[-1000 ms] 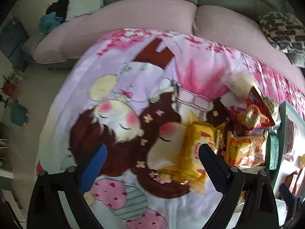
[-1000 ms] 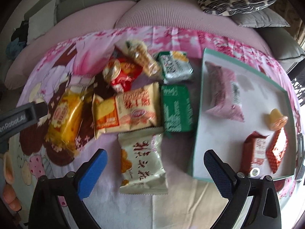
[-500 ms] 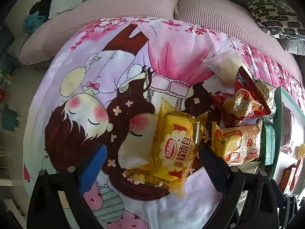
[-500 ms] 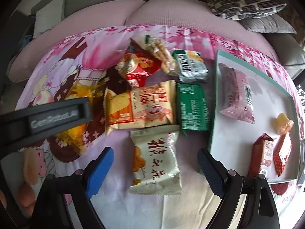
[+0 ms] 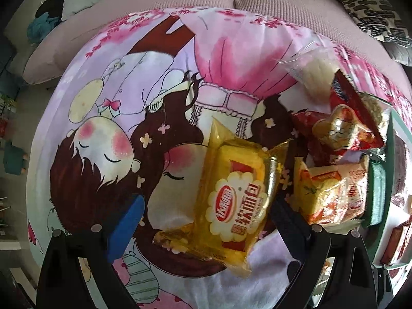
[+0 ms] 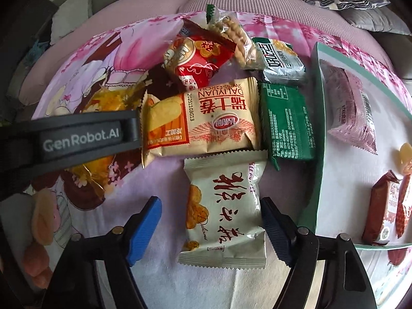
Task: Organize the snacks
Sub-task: 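Grasp the yellow bread bag with the left gripper while the right grasps the white-and-red pastry packet, then carry both snacks to the tray and open both grippers to release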
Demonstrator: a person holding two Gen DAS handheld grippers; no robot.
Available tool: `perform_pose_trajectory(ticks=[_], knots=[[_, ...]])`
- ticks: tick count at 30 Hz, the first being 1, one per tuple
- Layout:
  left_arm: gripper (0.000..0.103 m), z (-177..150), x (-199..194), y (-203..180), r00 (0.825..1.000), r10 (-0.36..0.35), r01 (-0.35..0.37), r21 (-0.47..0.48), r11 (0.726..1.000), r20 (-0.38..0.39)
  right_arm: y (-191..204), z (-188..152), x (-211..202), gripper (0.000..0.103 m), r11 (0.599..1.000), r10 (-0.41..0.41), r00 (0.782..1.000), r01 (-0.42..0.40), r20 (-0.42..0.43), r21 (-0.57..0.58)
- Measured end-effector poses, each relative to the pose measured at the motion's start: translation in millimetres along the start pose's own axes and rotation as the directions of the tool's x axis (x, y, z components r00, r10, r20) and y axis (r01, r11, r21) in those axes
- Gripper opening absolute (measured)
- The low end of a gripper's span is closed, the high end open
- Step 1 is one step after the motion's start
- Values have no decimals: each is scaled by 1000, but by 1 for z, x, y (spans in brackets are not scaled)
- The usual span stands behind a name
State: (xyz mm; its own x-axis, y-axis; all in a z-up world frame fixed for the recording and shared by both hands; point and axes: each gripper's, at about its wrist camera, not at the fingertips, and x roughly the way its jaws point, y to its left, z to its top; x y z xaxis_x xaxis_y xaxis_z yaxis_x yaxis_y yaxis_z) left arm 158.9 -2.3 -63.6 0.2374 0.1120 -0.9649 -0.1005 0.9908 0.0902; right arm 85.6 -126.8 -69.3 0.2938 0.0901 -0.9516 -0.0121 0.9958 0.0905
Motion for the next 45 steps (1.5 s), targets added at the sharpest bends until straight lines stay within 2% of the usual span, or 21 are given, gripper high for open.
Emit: perform_pose_trajectory(ticks=[4, 6, 9, 11, 14, 15, 21, 37, 45], knots=[[94, 1, 6, 4, 1000, -2, 2, -13, 1000, -9, -3, 1, 2, 78, 1000, -6, 1000, 6, -2, -5], [79, 2, 8, 5, 1000, -11, 11, -10, 1000, -15, -5, 2, 2, 76, 1000, -7, 1000, 7, -3, -10], [70, 2, 10, 2, 999, -30, 30, 4, 1000, -18, -12, 5, 0, 67, 999, -23, 1000, 24, 9, -28], [63, 0, 10, -5, 999, -31, 31, 16, 999, -12, -17, 7, -2, 57, 999, -25, 999, 25, 20, -20], [47, 0, 8, -10, 998, -57, 57, 20, 998, -3, -22, 9, -3, 56, 1000, -9, 1000, 9, 22, -14], [44, 1, 7, -11, 998, -57, 57, 21, 998, -2, -23, 9, -4, 56, 1000, -9, 1000, 10, 24, -15], [40, -1, -2, -8, 998, -54, 54, 17, 998, 18, -26, 9, -11, 56, 1000, 20, 999, -19, 38, -4], [39, -14, -53, -12, 992, -46, 45, 15, 999, 118, -36, 2, -67, 56, 997, 72, 987, -75, 142, 17], [39, -12, -69, -17, 986, -75, 72, 31, 997, 151, -65, 8, -86, 56, 993, 61, 979, -79, 192, 88]])
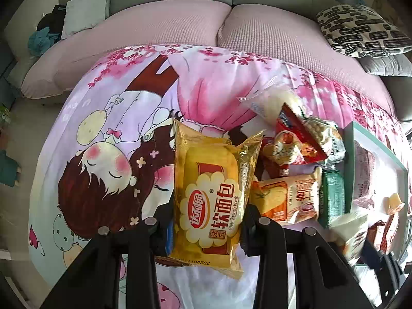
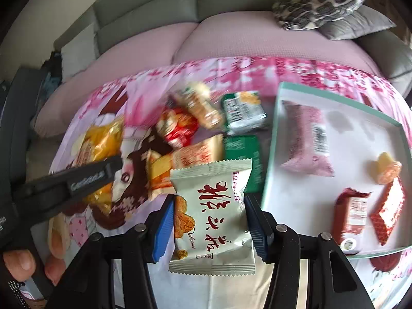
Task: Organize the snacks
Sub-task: 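Carry both snacks to the tray and open both grippers to release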
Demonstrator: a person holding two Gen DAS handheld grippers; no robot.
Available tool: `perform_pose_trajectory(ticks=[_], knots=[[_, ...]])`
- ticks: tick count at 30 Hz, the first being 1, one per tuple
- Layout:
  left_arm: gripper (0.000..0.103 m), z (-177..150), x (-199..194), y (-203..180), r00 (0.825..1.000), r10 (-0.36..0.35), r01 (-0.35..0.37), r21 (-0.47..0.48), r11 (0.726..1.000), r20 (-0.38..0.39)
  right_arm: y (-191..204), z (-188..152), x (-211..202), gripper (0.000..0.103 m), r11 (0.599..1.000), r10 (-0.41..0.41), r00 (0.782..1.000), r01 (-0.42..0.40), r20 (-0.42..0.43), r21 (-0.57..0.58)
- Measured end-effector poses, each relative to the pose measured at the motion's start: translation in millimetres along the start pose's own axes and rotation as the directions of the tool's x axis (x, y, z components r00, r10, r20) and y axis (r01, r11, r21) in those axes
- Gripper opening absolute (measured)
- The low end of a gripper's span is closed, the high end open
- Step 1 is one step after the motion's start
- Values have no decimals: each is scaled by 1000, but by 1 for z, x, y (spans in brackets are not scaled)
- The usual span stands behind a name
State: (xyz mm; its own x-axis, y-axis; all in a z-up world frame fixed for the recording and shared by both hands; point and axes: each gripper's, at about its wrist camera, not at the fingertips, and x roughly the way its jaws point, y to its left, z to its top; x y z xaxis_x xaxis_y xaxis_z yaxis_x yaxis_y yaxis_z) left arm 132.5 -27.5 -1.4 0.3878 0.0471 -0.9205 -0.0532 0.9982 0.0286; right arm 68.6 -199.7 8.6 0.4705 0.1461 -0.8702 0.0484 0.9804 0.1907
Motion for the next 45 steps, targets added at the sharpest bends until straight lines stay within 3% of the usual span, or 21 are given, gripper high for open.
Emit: perform_pose_trajectory(ticks=[6, 14, 23, 32, 36, 45], knots=[[39, -1, -9, -14, 999, -35, 35, 23, 999, 14, -50, 11, -16, 56, 990, -61, 997, 55, 46, 126], [39, -1, -18, -44, 998, -66, 64, 88, 994, 24, -123, 16, -32, 56, 948, -150, 986, 123, 72, 293], [39, 3, -23, -96, 984, -179, 179, 159, 971, -15, -193, 13, -39, 56, 884, -208, 976, 156, 71, 441], [39, 12, -36, -169, 966, -256, 251, 279, 927, -19, -231, 14, -55, 56, 849, -274, 953, 177, 130, 499], [39, 12, -32, -205, 957, -284, 287, 323, 902, -60, -239, 17, -55, 56, 846, -289, 948, 189, 130, 498], [39, 16, -14, -258, 959, -261, 282, 368, 886, -107, -256, 26, -47, 56, 845, -306, 946, 216, 111, 488]])
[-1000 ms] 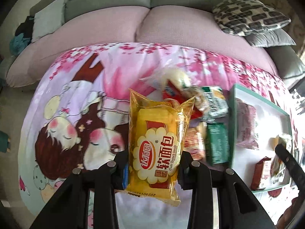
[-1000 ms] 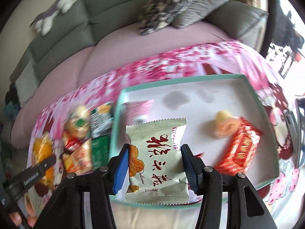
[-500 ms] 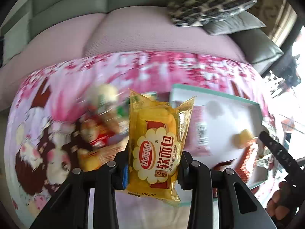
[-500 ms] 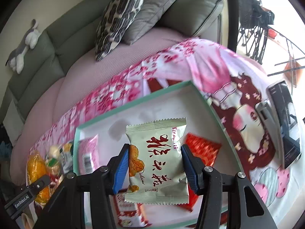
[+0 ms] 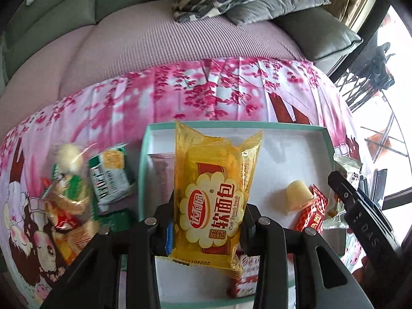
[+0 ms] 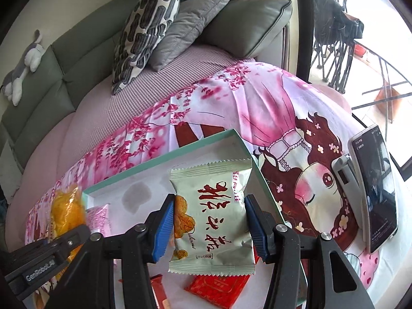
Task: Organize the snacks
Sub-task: 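Carry both snacks to the tray and open both grippers to release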
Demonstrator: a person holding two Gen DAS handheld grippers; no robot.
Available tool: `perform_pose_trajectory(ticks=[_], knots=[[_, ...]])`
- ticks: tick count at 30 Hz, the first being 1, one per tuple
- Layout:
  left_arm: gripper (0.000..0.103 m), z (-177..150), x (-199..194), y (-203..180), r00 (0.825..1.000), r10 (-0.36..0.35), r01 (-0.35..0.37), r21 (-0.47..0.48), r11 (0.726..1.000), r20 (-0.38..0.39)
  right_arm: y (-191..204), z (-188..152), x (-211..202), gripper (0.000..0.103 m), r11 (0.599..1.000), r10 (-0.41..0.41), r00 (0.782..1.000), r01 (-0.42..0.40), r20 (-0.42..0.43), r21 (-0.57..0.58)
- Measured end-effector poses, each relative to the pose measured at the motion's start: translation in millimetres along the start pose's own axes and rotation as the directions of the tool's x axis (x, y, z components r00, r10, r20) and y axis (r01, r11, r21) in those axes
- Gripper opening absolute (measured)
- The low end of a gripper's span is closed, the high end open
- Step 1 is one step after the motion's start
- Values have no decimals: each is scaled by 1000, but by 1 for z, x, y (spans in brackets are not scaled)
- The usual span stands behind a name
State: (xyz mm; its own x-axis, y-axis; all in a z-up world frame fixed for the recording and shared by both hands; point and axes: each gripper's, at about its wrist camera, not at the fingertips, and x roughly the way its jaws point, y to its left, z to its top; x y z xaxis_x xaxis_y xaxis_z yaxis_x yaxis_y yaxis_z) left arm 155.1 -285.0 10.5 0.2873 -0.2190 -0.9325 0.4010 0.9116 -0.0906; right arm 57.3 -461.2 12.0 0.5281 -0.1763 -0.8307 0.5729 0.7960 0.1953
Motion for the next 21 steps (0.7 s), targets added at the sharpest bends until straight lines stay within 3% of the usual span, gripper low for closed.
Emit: perform_pose_trajectory(ticks=[6, 15, 21], knots=[[39, 12, 25, -11, 999, 23, -23, 3, 1000, -41, 3, 14, 12, 56, 999, -14, 1000, 14, 12, -49], [39, 25, 51, -21, 998, 38, -37, 21, 999, -57, 5, 16, 53, 56, 998, -13, 998, 9, -65, -63], [40, 27, 58, -25, 997, 38, -37, 9, 999, -72, 3, 14, 58, 56, 997, -22, 997, 16, -80, -74]])
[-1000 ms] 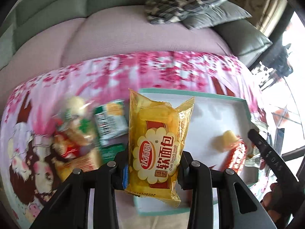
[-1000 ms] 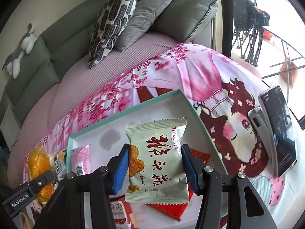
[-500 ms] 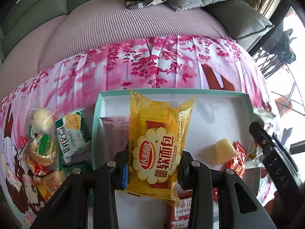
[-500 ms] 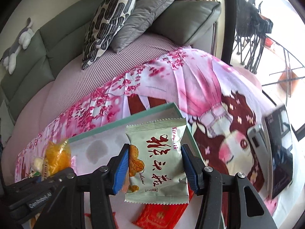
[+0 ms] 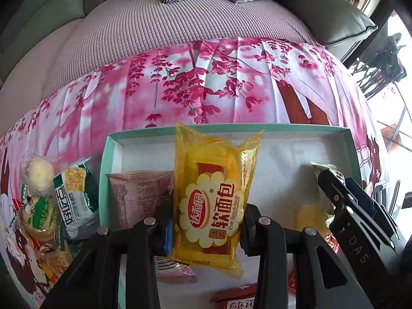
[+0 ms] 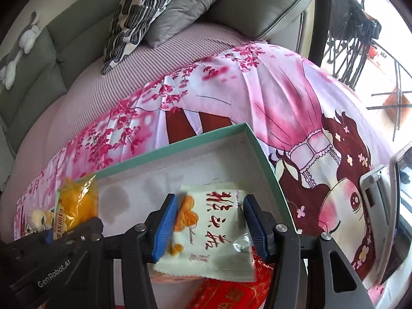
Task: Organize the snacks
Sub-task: 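Carry both snacks to the tray and open both grippers to release, then move both tools back toward the snack pile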
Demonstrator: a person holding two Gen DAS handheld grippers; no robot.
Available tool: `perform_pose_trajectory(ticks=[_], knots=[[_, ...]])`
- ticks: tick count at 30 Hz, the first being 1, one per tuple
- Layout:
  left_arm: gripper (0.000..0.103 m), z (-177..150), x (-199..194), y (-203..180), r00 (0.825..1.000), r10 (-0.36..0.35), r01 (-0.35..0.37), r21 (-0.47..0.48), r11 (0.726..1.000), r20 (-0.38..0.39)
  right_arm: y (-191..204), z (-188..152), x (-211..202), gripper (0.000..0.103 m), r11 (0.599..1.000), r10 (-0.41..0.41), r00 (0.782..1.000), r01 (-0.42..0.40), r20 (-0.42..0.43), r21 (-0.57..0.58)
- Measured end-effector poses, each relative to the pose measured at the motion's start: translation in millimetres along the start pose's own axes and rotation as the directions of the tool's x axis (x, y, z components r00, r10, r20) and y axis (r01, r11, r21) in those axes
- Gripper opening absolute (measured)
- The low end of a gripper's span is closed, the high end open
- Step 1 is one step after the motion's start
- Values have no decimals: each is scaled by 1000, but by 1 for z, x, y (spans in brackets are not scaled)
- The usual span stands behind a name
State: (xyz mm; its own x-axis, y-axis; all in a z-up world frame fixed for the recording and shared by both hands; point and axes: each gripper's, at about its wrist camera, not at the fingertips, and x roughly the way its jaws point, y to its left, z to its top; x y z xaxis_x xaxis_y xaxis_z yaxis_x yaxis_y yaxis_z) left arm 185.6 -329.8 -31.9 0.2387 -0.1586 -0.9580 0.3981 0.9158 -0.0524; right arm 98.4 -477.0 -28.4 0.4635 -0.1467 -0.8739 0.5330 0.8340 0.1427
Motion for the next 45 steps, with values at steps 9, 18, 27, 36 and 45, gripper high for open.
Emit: perform_pose_trajectory(ticks=[9, 18, 27, 36, 45], knots=[[55, -6, -16, 5, 1000, -10, 11, -16, 1000, 17, -2, 0, -11, 57, 999, -34, 999, 34, -17, 3], [57, -13, -33, 21, 999, 12, -9, -42, 999, 48, 9, -4, -17, 78, 999, -42, 999, 42, -16, -23], [73, -21, -35, 45, 997, 42, -37, -99, 994, 57, 13, -7, -16, 103, 999, -30, 999, 29, -15, -37], [83, -35, -45, 73, 990, 102, -90, -132, 987, 92, 31, -14, -23, 103, 998, 1, 1000, -2, -15, -63], [92, -56, -64, 111, 976, 173, -149, -178, 973, 133, 57, -24, -38, 103, 996, 3, 1000, -5, -26, -89]])
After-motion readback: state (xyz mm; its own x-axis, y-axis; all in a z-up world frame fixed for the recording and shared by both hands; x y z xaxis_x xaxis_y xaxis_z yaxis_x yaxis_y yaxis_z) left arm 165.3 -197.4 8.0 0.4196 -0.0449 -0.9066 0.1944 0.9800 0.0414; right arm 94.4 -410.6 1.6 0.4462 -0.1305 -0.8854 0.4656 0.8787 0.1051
